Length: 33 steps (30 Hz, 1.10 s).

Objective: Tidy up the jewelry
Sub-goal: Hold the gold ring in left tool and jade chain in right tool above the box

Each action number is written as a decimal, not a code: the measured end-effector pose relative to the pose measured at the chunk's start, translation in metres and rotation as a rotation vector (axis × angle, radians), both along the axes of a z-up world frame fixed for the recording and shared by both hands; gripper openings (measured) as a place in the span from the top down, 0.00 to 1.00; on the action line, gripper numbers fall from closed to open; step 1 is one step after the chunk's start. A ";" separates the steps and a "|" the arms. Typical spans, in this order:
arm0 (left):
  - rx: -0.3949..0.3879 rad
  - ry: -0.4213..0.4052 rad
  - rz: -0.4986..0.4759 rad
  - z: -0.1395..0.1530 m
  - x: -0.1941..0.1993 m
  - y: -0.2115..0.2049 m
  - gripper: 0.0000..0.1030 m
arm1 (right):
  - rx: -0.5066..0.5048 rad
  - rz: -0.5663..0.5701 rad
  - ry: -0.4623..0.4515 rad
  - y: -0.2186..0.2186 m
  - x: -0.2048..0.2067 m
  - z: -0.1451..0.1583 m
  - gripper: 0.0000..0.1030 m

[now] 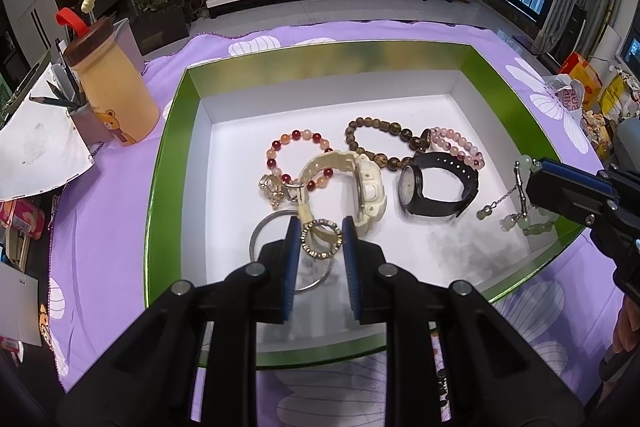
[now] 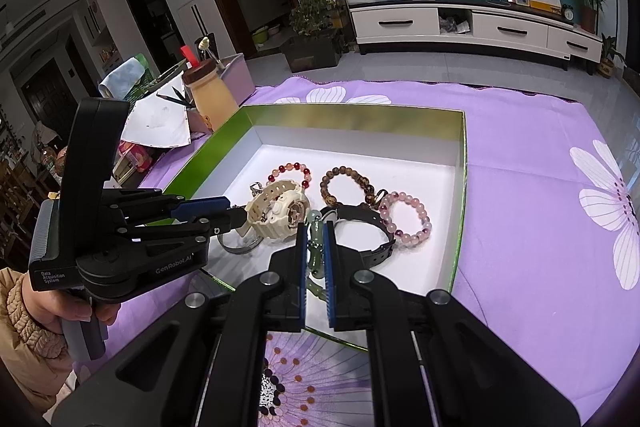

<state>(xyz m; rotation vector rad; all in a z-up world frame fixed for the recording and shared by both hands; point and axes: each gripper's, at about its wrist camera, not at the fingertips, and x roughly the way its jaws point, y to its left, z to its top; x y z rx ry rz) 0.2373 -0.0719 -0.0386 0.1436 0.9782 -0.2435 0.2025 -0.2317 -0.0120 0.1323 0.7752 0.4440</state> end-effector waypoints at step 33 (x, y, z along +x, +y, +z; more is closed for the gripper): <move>0.015 0.014 -0.001 -0.005 0.000 -0.002 0.80 | -0.003 0.002 0.005 0.001 0.000 -0.001 0.93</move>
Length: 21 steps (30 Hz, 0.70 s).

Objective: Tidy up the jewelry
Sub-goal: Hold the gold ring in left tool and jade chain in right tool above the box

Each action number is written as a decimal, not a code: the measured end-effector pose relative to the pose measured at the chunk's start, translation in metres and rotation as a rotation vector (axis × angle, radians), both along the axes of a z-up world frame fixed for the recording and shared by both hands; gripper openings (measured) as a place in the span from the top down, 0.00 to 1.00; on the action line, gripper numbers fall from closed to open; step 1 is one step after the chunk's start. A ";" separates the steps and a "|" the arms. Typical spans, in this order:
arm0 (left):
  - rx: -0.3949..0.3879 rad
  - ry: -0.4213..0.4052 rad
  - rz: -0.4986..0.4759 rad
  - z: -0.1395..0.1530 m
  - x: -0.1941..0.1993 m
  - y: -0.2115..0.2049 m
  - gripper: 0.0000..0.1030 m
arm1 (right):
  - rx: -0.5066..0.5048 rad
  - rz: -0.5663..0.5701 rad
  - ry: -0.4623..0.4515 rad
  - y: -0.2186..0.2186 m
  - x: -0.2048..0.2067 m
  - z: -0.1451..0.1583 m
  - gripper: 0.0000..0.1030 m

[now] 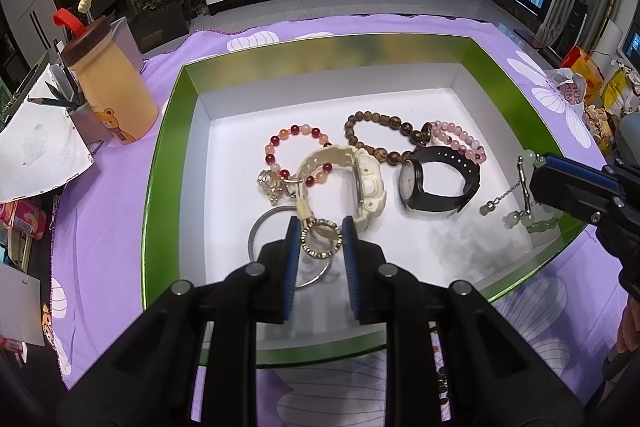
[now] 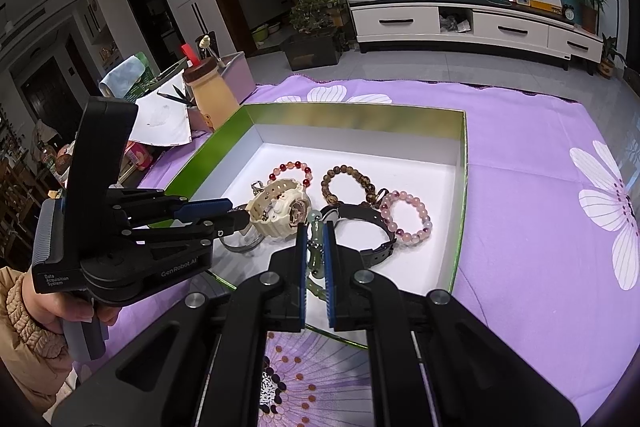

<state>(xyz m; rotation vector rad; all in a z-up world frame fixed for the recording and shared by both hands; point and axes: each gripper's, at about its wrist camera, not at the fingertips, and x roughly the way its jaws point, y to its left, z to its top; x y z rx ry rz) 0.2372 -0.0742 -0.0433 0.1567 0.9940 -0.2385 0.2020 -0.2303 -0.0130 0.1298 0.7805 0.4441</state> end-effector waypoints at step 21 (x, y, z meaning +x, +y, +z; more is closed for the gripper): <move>0.007 0.011 0.001 -0.002 0.000 0.000 0.80 | -0.006 -0.003 0.012 0.001 -0.001 -0.001 0.93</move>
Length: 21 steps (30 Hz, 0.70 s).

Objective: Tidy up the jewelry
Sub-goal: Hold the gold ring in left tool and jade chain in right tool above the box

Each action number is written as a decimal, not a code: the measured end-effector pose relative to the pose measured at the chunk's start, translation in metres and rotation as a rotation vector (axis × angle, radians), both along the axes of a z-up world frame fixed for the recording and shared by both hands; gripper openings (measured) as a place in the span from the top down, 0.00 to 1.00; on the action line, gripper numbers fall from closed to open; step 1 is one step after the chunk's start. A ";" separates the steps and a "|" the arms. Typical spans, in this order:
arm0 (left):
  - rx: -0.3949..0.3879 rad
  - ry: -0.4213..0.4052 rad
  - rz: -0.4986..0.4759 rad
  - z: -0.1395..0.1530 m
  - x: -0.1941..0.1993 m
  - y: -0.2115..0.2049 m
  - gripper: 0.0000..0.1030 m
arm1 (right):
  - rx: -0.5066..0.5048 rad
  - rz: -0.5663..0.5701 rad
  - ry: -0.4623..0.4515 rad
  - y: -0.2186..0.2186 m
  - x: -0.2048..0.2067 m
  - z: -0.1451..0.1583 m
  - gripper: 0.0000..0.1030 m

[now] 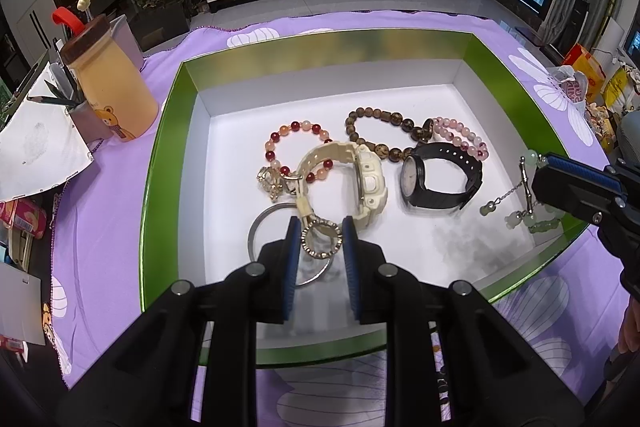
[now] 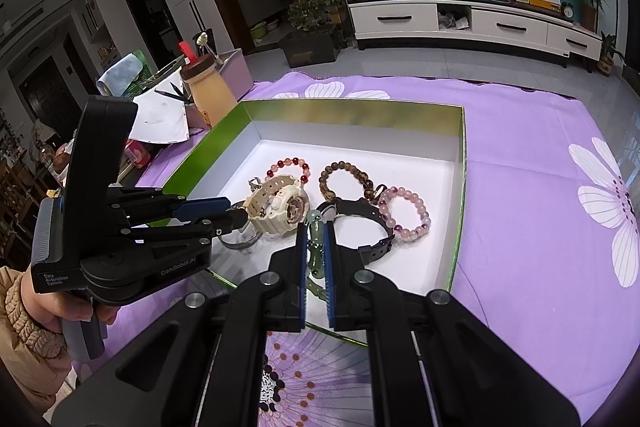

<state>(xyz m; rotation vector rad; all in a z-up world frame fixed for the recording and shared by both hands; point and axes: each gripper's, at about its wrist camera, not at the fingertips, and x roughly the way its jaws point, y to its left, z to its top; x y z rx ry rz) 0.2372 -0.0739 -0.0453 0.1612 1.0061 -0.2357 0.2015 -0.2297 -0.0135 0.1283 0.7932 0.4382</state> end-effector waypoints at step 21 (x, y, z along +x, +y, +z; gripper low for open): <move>0.003 0.006 0.005 -0.001 0.001 0.002 0.80 | -0.012 0.004 0.009 0.001 0.001 0.001 0.93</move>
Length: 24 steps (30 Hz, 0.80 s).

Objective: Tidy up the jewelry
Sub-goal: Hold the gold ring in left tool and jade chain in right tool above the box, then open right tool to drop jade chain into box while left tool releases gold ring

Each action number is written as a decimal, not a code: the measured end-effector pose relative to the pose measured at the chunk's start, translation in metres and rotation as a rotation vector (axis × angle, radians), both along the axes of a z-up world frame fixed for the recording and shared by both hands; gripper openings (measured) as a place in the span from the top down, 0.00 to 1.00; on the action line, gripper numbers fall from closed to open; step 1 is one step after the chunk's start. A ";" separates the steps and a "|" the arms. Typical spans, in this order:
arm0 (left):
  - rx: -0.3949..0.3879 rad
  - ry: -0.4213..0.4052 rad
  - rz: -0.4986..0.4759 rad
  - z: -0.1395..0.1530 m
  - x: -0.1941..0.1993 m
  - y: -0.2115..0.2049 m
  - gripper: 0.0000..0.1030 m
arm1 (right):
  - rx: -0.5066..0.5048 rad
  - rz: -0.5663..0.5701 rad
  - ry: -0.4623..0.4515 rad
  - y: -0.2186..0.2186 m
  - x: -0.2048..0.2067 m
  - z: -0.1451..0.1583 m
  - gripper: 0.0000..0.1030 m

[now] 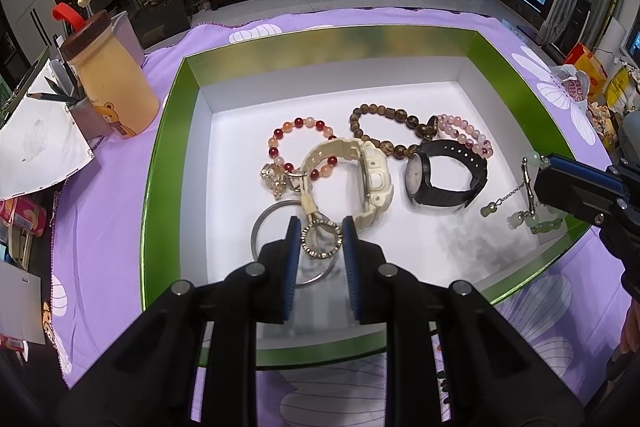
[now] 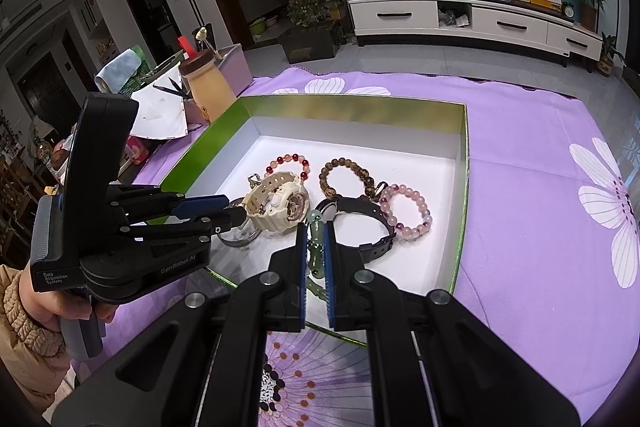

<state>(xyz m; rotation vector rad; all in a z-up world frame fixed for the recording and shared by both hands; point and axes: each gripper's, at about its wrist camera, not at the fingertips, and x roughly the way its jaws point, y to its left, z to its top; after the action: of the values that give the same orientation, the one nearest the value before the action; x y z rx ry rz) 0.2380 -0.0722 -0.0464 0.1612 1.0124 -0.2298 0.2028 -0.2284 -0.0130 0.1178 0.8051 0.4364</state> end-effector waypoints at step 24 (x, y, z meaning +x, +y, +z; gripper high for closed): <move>0.012 0.004 0.007 -0.003 0.002 0.000 0.79 | -0.004 -0.006 0.008 -0.003 0.000 -0.001 0.93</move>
<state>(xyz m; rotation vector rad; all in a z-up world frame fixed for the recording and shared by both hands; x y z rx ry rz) 0.2395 -0.0719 -0.0489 0.1682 1.0187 -0.2175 0.2028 -0.2311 -0.0136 0.1181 0.8128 0.4289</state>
